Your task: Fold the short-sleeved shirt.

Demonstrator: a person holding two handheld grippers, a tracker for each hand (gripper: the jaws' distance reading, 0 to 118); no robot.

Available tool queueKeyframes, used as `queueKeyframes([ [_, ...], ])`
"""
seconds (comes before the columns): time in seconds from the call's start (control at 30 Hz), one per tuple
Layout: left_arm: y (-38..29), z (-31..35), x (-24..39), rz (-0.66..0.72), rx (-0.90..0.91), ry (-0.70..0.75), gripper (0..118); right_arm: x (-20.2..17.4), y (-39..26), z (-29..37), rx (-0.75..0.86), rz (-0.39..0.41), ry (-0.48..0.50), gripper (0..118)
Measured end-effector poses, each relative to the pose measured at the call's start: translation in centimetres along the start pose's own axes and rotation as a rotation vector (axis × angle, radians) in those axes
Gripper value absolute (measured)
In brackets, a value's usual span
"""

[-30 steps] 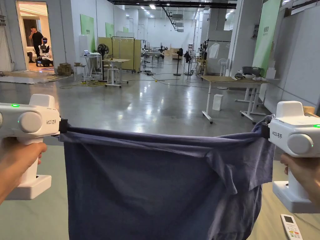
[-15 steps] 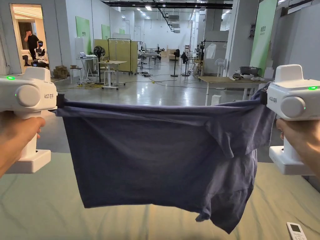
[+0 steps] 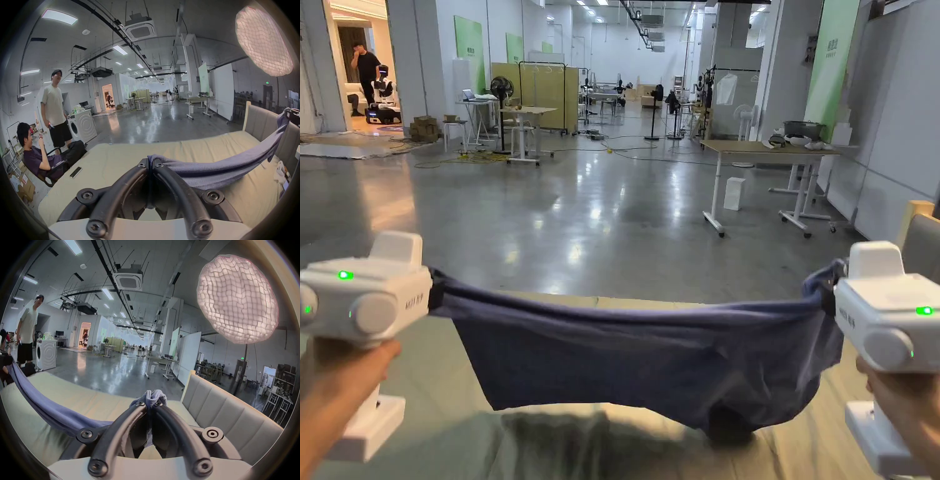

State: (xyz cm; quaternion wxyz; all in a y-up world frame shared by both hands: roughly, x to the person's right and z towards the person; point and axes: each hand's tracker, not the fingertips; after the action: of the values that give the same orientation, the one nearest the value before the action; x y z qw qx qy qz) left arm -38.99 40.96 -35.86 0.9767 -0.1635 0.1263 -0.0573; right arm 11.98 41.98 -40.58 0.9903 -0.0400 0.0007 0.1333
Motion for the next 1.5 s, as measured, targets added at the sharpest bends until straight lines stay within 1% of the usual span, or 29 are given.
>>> queueKeyframes([
  [0.07, -3.6, 1.6, 0.1, 0.019, -0.014, -0.007, 4, -0.2, -3.0, 2.3, -0.035, 0.007, 0.015, 3],
  [0.1, -5.6, 2.6, 0.2, 0.006, -0.039, -0.020, 4, -0.4, -4.2, 4.1, -0.036, 0.010, 0.000, 3],
  [0.17, -9.4, 4.4, 0.2, 0.005, -0.066, -0.014, 4, -0.6, -7.1, 6.7, -0.085, 0.012, 0.023, 3],
  [0.2, -11.2, 5.6, 0.1, 0.000, -0.099, -0.030, 4, -0.7, -8.5, 8.0, -0.087, 0.025, 0.015, 3],
  [0.27, -14.5, 7.7, 0.0, 0.057, -0.136, -0.035, 4, -1.0, -10.9, 10.6, -0.136, 0.021, 0.021, 3],
  [0.3, -16.0, 8.6, -0.5, 0.070, -0.162, -0.045, 4, -1.1, -11.9, 11.8, -0.143, 0.037, 0.023, 3],
  [0.33, -17.5, 9.5, -0.7, 0.094, -0.177, -0.035, 4, -1.3, -13.1, 13.2, -0.188, 0.022, 0.046, 3],
  [0.37, -18.9, 10.5, -0.8, 0.101, -0.208, -0.041, 4, -1.1, -15.8, 13.0, -0.196, 0.024, 0.046, 3],
  [0.43, -21.2, 12.1, -1.1, 0.091, -0.246, -0.037, 4, -1.2, -18.2, 14.8, -0.233, 0.019, 0.067, 3],
  [0.47, -22.2, 12.9, -1.3, 0.089, -0.281, -0.040, 4, -1.4, -19.0, 15.7, -0.241, 0.035, 0.069, 3],
  [0.53, -24.1, 14.3, -1.5, 0.082, -0.319, -0.054, 4, -2.4, -19.0, 19.0, -0.292, 0.073, 0.077, 3],
  [0.6, -25.8, 15.4, -1.8, 0.073, -0.371, -0.057, 4, -2.7, -20.5, 20.7, -0.337, 0.073, 0.093, 3],
  [0.7, -27.8, 16.6, -1.8, 0.040, -0.434, -0.058, 4, -2.5, -23.5, 22.1, -0.445, 0.047, 0.114, 3],
  [0.83, -30.2, 17.0, -1.8, 0.010, -0.547, -0.072, 4, -2.7, -24.3, 24.0, -0.527, 0.054, 0.094, 3],
  [0.87, -30.7, 16.9, -1.7, 0.004, -0.580, -0.075, 4, -2.8, -24.7, 24.1, -0.560, 0.046, 0.095, 3],
  [0.9, -31.2, 16.8, -1.5, -0.017, -0.611, -0.089, 4, -2.5, -26.4, 24.2, -0.623, 0.013, 0.099, 3],
  [0.93, -31.6, 16.6, -1.2, -0.044, -0.641, -0.092, 4, -2.6, -26.7, 24.1, -0.610, 0.040, 0.091, 3],
  [0.97, -32.1, 16.2, -0.9, -0.068, -0.673, -0.091, 4, -2.9, -27.3, 24.1, -0.635, 0.039, 0.102, 3],
  [1.07, -33.3, 15.0, -0.5, -0.087, -0.744, -0.104, 4, -3.8, -28.0, 24.2, -0.709, 0.093, 0.110, 3],
  [1.13, -33.8, 14.7, 0.2, -0.070, -0.766, -0.105, 4, -4.1, -28.8, 24.1, -0.696, 0.082, 0.098, 4],
  [1.17, -34.1, 14.4, 0.1, -0.064, -0.772, -0.107, 4, -4.2, -27.2, 24.5, -0.696, 0.078, 0.099, 5],
  [1.2, -34.3, 14.3, 0.0, -0.057, -0.772, -0.109, 4, -4.3, -26.9, 24.7, -0.696, 0.065, 0.093, 9],
  [1.23, -34.1, 14.6, 0.4, -0.041, -0.771, -0.106, 5, -4.4, -26.6, 24.9, -0.683, 0.054, 0.082, 23],
  [1.27, -33.9, 14.7, 0.4, -0.018, -0.759, -0.098, 12, -4.6, -26.2, 25.1, -0.659, 0.039, 0.071, 41],
  [1.3, -33.6, 14.9, 0.2, 0.008, -0.728, -0.093, 24, -4.2, -26.4, 24.7, -0.638, 0.022, 0.071, 58],
  [1.33, -33.3, 14.9, 0.1, 0.025, -0.711, -0.093, 43, -4.2, -25.9, 24.7, -0.610, 0.010, 0.074, 76],
  [1.37, -32.8, 14.9, 0.2, 0.039, -0.681, -0.089, 57, -4.4, -25.2, 24.8, -0.569, 0.005, 0.077, 82],
  [1.4, -32.2, 14.9, 0.3, 0.050, -0.644, -0.081, 67, -4.6, -24.4, 24.8, -0.526, 0.004, 0.082, 82],
  [1.5, -30.3, 14.5, 0.8, 0.069, -0.521, -0.088, 70, -5.3, -22.7, 23.8, -0.413, -0.021, 0.083, 82],
])
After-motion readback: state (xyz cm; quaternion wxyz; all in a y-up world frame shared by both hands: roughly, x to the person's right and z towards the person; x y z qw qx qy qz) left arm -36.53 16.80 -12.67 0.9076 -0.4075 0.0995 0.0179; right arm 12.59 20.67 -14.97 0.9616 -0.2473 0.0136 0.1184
